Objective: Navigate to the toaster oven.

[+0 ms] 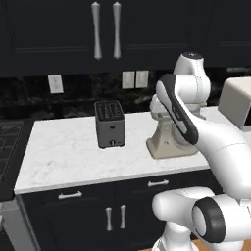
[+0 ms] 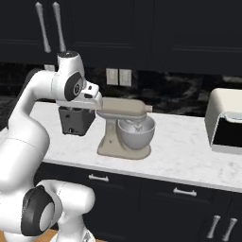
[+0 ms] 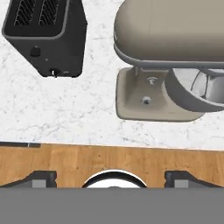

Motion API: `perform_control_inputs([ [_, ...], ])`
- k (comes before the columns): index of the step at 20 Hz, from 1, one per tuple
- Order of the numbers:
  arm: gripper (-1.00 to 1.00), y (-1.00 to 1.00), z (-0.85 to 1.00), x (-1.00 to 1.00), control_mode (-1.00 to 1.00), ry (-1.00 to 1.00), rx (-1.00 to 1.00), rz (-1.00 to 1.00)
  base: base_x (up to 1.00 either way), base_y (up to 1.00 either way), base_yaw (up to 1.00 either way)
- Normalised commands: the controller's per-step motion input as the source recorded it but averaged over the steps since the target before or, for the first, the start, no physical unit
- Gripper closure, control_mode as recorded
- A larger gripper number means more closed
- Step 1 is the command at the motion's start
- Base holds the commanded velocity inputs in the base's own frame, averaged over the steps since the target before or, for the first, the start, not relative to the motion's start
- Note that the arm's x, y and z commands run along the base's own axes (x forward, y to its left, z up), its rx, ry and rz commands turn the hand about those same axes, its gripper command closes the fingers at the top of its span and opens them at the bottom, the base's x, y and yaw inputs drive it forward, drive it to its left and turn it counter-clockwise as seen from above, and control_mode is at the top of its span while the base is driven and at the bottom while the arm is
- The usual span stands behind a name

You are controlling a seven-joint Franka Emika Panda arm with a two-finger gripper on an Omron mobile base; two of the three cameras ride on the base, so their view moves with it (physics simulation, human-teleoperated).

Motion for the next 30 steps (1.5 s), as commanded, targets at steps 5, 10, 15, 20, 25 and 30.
perform_control_inputs([
  [5,-1.00,0.00,0.00,0.00,1.00,0.00,0.00,0.00,0.18,-1.00,0.00],
  [10,-1.00,0.00,0.00,0.00,1.00,0.00,0.00,0.00,0.26,-1.00,0.00],
  [15,-1.00,0.00,0.00,0.00,1.00,0.00,0.00,0.00,0.31,-1.00,0.00],
  [20,-1.00,0.00,0.00,0.00,1.00,0.00,0.00,0.00,0.37,-1.00,0.00],
  [25,-1.00,0.00,0.00,0.00,1.00,0.00,0.00,0.00,0.19,-0.90,0.02],
  [30,-1.00,0.00,0.00,0.00,1.00,0.00,0.00,0.00,0.00,0.00,0.00],
])
